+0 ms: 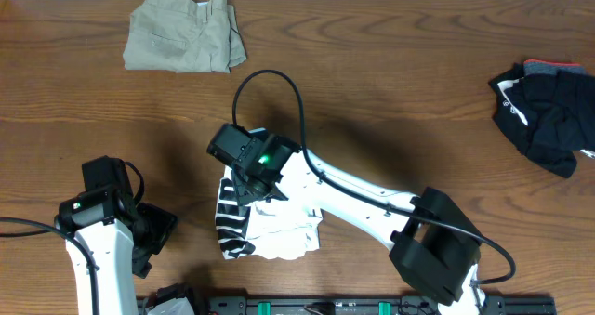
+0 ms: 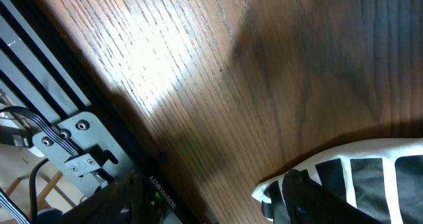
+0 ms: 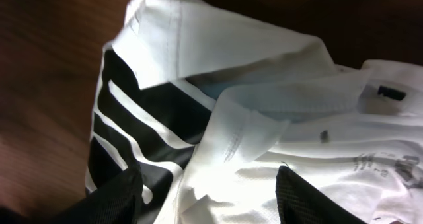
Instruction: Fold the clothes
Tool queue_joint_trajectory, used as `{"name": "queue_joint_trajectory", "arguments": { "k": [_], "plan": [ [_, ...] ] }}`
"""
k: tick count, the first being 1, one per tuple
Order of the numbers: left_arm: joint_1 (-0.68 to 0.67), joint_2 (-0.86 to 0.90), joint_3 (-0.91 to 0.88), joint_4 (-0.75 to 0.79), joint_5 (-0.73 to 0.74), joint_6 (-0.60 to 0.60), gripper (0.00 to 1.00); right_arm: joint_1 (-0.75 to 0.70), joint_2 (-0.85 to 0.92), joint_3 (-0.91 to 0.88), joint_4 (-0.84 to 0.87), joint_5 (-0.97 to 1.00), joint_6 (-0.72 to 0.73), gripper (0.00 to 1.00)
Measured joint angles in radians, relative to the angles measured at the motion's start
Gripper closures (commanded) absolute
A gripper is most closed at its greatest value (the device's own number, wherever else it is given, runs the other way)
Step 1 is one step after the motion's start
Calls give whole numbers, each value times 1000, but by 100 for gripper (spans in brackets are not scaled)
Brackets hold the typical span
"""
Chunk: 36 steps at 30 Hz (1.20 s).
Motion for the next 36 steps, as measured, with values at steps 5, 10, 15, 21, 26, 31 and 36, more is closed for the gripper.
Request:
{"name": "queue_joint_trajectory", "arguments": {
  "k": [5,10,15,21,26,31,36],
  "plan": [
    [0,0,0,0,0,0,29,18,12,0,-9,8,-4,41],
    [0,0,0,-1,0,0,29,17,23,1,-38,11,-5,46],
    [0,0,0,-2,0,0,29,18,46,1,-38,11,-1,53],
    [0,0,0,-1,0,0,25,18,53,1,-34,12,2,56],
    [0,0,0,-2,0,3,24,18,53,1,-30,12,4,69],
    [0,0,0,-2,0,3,23,18,53,1,-31,13,10,79],
    [0,0,0,-2,0,3,23,18,53,1,-38,25,14,93]
  ]
}}
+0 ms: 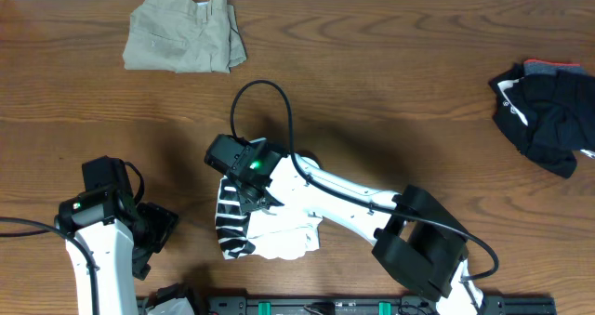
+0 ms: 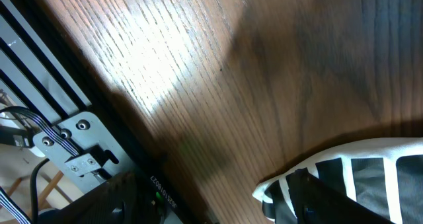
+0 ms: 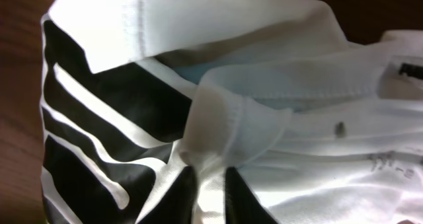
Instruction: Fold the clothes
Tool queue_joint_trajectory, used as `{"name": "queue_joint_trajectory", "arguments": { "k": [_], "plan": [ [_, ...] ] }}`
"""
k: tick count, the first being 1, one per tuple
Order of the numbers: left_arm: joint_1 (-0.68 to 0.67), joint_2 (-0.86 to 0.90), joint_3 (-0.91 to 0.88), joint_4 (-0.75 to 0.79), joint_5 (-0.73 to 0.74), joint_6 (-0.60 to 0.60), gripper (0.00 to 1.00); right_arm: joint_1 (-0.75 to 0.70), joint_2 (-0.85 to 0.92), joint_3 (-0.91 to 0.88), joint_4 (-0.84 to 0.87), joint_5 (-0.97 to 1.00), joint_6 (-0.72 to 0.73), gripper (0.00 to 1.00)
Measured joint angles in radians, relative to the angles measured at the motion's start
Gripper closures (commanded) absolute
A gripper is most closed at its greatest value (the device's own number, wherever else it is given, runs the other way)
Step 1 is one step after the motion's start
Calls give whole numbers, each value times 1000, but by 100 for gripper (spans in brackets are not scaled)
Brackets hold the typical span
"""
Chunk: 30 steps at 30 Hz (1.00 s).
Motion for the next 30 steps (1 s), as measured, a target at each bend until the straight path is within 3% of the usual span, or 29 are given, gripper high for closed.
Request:
{"name": "queue_joint_trajectory", "arguments": {
  "k": [3,11,15,17,20,24,30],
  "plan": [
    [0,0,0,0,0,0,23,0,0,0,-13,19,7,99],
    [0,0,0,0,0,0,23,0,0,0,-20,44,10,99],
    [0,0,0,0,0,0,23,0,2,13,-27,29,-6,80],
    [0,0,0,0,0,0,22,0,3,40,-40,15,-19,62],
    [0,0,0,0,0,0,22,1,3,90,-69,5,-31,47],
    [0,0,0,0,0,0,23,18,3,128,-76,5,-40,45],
    [0,0,0,0,0,0,22,63,24,128,-94,0,-39,50]
  ]
}}
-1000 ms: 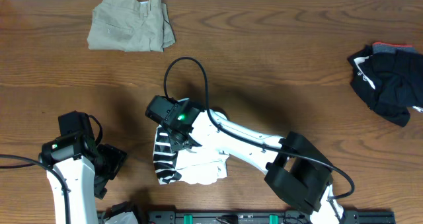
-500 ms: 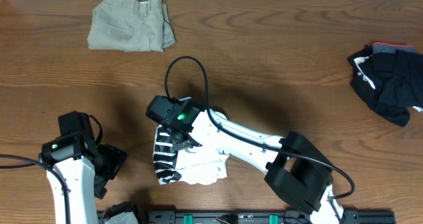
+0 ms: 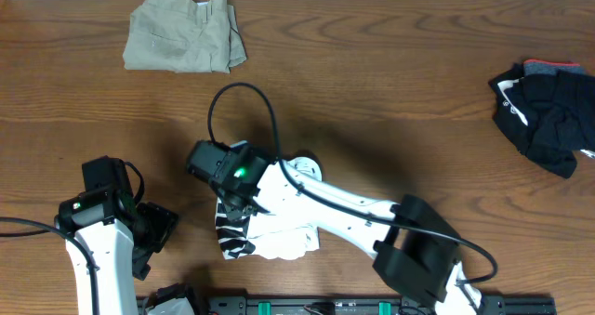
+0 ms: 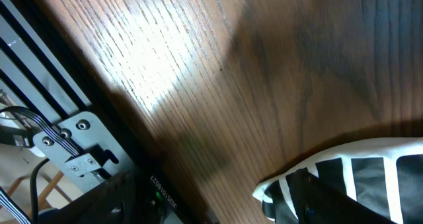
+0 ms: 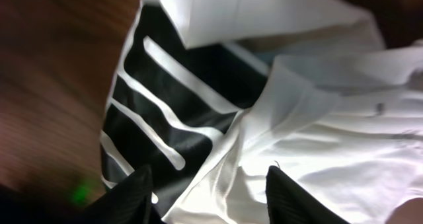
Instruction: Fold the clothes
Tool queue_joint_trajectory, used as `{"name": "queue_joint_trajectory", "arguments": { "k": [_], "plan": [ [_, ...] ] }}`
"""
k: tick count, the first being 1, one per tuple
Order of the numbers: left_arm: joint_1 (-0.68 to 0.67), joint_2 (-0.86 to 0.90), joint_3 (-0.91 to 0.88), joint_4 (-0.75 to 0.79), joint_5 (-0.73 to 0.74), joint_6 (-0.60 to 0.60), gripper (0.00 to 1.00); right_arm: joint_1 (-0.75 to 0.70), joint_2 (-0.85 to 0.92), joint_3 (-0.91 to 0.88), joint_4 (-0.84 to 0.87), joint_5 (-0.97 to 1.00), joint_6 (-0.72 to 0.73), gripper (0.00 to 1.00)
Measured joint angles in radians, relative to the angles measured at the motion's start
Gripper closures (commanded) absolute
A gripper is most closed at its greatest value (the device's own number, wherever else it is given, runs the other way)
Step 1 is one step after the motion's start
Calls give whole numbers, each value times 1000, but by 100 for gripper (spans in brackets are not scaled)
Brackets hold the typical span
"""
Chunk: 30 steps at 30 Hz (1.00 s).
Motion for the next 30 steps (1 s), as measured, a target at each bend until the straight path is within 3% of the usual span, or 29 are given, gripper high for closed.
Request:
{"name": "queue_joint_trajectory", "arguments": {
  "k": [10,14,23,30],
  "plan": [
    [0,0,0,0,0,0,22,1,50,0,-33,43,27,66],
    [0,0,0,0,0,0,22,1,50,0,-33,53,30,79],
    [0,0,0,-1,0,0,22,1,50,-2,-23,60,39,82],
    [0,0,0,-1,0,0,23,1,50,-8,-7,66,47,99]
  ]
}}
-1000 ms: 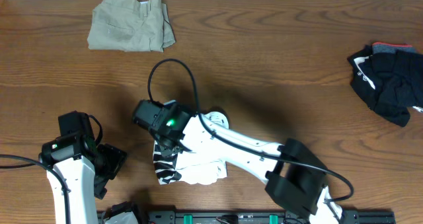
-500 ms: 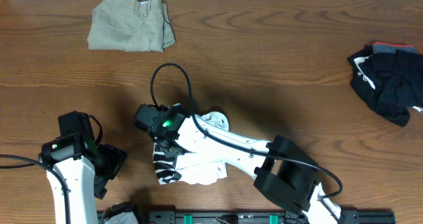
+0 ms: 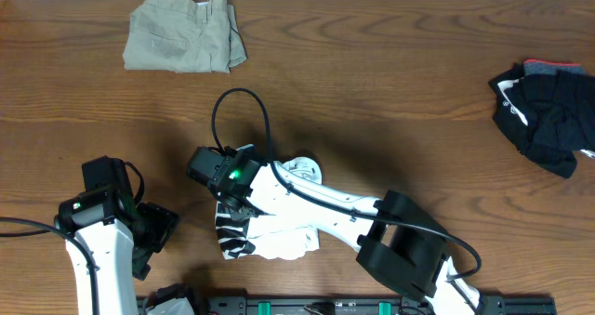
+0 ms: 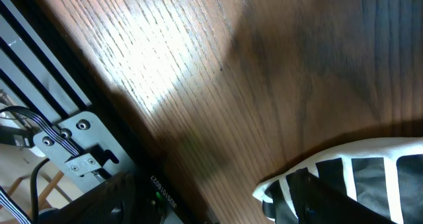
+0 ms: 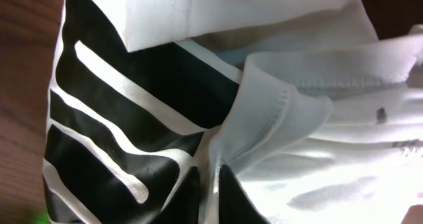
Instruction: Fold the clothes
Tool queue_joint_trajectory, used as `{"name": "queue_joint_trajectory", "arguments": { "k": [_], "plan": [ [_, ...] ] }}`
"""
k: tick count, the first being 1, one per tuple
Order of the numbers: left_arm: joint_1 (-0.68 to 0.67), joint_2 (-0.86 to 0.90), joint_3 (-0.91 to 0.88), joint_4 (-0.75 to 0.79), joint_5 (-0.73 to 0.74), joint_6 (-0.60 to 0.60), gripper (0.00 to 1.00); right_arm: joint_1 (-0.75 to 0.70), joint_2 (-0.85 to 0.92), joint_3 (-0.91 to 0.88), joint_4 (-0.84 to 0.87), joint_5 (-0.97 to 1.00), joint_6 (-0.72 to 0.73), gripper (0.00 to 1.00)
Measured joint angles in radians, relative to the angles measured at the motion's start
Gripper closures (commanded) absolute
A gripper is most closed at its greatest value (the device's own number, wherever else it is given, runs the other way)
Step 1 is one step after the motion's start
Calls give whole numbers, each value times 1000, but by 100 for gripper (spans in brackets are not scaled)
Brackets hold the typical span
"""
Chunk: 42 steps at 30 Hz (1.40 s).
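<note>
A white shirt with black stripes (image 3: 279, 236) lies crumpled near the table's front edge. My right gripper (image 5: 210, 191) is shut on a raised fold of the shirt (image 5: 317, 158), where the white cloth meets the striped panel. In the overhead view the right gripper (image 3: 234, 198) sits on the shirt's left end. My left gripper (image 4: 211, 209) is open and holds nothing, low over bare wood left of the shirt (image 4: 357, 163). From above, the left gripper (image 3: 153, 233) is at the front left.
Folded khaki shorts (image 3: 184, 44) lie at the back left. A heap of black clothes (image 3: 548, 115) sits at the right edge. The right arm's cable (image 3: 244, 120) loops above the shirt. A metal rail (image 4: 66, 141) runs along the table's front edge.
My right gripper was open over the striped panel; now it is shut on a fold of white cloth beside the stripes. The left arm has not moved.
My right gripper was open above the shirt. It was then shut on a white fold near the collar. After that it stood open farther left over the stripes. Now it pinches a fold there. The left gripper stayed open throughout.
</note>
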Motion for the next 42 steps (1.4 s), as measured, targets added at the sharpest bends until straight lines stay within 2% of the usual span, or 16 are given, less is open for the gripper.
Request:
{"name": "queue_joint_trajectory", "arguments": {
  "k": [33,35,37,39,42],
  "plan": [
    [0,0,0,0,0,0,22,-58,0,0,-114,148,-1,99],
    [0,0,0,0,0,0,22,-58,0,0,-118,156,-1,96],
    [0,0,0,0,0,1,17,-58,0,0,-125,162,0,94],
    [0,0,0,0,0,4,16,-58,0,0,-142,167,1,87],
    [0,0,0,0,0,4,16,-58,0,0,-168,167,1,86]
  ]
}}
